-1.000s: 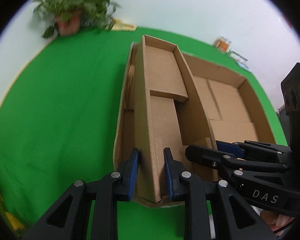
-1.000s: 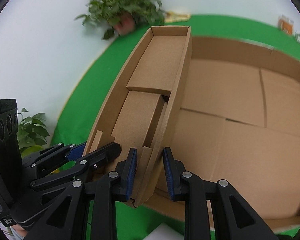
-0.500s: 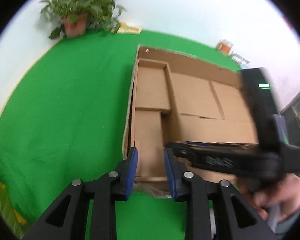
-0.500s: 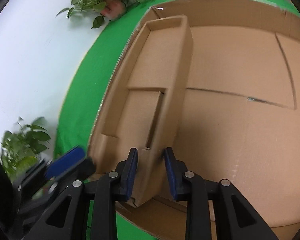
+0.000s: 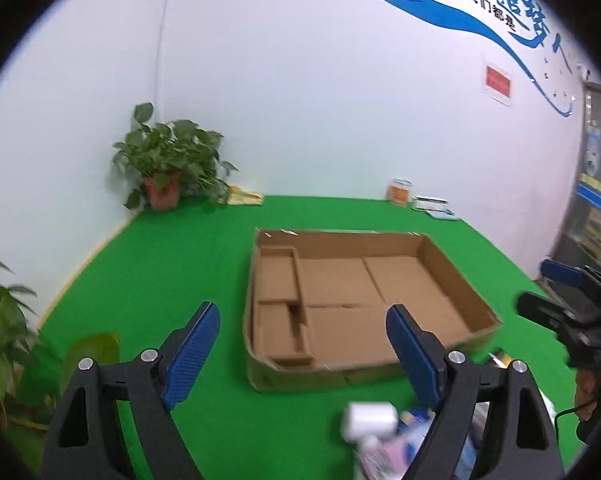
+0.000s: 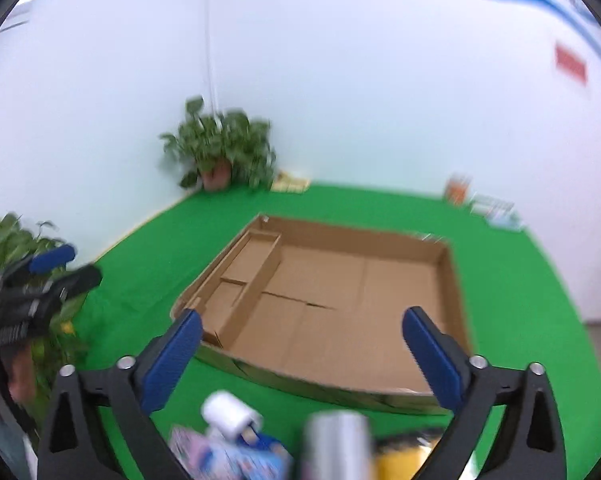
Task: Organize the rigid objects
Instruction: 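Open the right gripper and move it back toward the game box, then grasp the pink-and-blue World Tour game box with the right gripper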
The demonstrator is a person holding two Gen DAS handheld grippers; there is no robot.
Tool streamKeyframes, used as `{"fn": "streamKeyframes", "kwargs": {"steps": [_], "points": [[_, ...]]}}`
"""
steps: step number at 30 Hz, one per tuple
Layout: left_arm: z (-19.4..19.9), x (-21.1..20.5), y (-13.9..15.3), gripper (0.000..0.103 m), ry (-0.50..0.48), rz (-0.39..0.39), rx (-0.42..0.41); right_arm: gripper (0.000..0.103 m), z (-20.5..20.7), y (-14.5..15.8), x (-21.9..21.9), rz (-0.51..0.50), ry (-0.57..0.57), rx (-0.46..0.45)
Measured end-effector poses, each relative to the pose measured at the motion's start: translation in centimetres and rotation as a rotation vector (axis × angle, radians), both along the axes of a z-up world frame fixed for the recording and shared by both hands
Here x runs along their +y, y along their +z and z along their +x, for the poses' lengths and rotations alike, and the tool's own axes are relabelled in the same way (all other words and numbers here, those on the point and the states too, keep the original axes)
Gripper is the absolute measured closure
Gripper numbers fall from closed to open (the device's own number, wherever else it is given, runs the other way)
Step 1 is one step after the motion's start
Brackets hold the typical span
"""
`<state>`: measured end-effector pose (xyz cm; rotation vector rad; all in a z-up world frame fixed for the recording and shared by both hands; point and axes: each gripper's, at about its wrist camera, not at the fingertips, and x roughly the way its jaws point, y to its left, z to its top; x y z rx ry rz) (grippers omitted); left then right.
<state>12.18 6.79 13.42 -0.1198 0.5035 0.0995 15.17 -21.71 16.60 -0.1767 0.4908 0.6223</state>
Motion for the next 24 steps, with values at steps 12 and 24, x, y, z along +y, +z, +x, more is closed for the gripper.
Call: {"fn": "streamKeyframes", "kwargs": {"steps": [12,24], "points": [[-4.5,-4.0,-9.5,0.018,-0.181,-0.305,0.283,0.006,-10.9,-9.6,-6.5,0.096,0.283,0.296],[-2.1,-6.7,-18.5,0.019,-0.296,-0.591,0.517,0.012,-10.3,-19.2,-0.9,-0.143,0.244,0.493]]}}
